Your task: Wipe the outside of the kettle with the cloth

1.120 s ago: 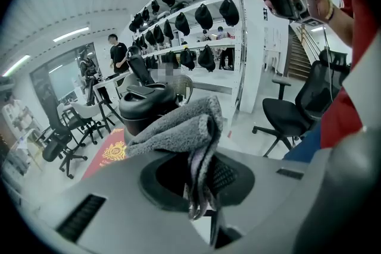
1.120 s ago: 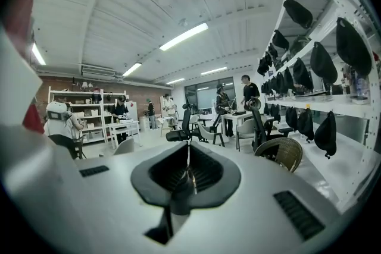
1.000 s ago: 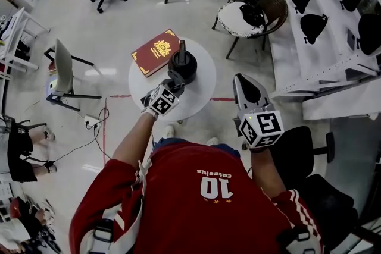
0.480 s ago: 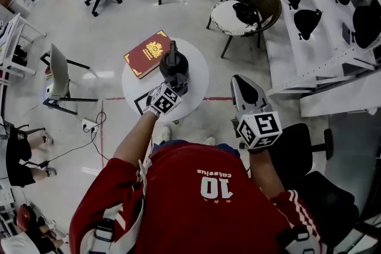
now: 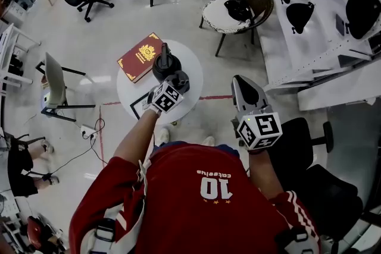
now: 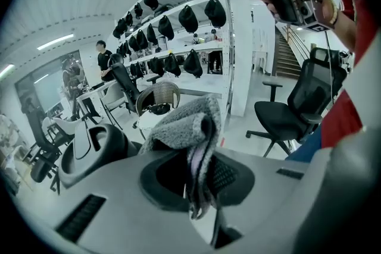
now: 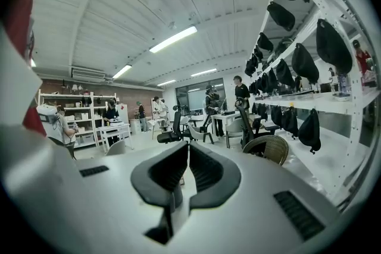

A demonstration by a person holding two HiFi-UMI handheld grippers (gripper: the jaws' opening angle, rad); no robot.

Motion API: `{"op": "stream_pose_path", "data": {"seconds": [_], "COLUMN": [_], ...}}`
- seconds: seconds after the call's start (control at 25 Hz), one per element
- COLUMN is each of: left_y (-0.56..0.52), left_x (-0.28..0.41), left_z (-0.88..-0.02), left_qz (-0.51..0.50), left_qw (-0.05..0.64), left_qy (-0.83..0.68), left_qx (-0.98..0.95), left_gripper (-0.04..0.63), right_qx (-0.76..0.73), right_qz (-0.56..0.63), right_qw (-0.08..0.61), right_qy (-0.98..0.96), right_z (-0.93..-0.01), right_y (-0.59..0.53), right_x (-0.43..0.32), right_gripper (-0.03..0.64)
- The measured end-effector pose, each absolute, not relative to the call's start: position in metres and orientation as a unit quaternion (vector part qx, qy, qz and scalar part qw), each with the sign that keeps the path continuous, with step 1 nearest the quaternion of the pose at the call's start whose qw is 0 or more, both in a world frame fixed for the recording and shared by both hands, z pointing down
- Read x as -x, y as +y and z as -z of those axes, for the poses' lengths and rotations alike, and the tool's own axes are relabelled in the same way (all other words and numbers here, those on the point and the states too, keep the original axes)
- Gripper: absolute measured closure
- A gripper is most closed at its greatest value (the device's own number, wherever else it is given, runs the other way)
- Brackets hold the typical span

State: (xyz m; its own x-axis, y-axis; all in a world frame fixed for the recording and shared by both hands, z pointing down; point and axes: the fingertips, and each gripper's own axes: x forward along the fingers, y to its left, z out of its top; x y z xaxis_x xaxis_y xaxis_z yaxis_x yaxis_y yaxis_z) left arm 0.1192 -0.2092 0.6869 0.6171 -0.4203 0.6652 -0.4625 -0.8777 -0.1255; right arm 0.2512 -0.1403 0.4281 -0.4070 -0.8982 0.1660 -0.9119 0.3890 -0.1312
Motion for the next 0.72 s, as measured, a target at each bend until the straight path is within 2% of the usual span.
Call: {"op": "stream_pose_path", "data": {"seconds": [0.48, 0.72], "left_y": [-0.219, -0.219], "left_x": [-0.151, -0.156], "left_z": [-0.657, -0.616], "left_qz": [-0.342, -0.306], "left_qw": [-0.003, -0.021], "left_qy": [-0.215, -0.215], "left_qx": [-0.915, -0.927], "left_gripper": [0.549, 0.549], "right_qx": [-0.571, -0.57], "right_qz": [-0.103, -0.1], "right_qw": [0.025, 0.021], "right_qy": [-0.814, -0.815], "right_z": [-0.424, -0.421], "right_y": [-0.137, -0.138], "right_x": [-0.261, -0.251], "right_gripper": [0.597, 0.597]}}
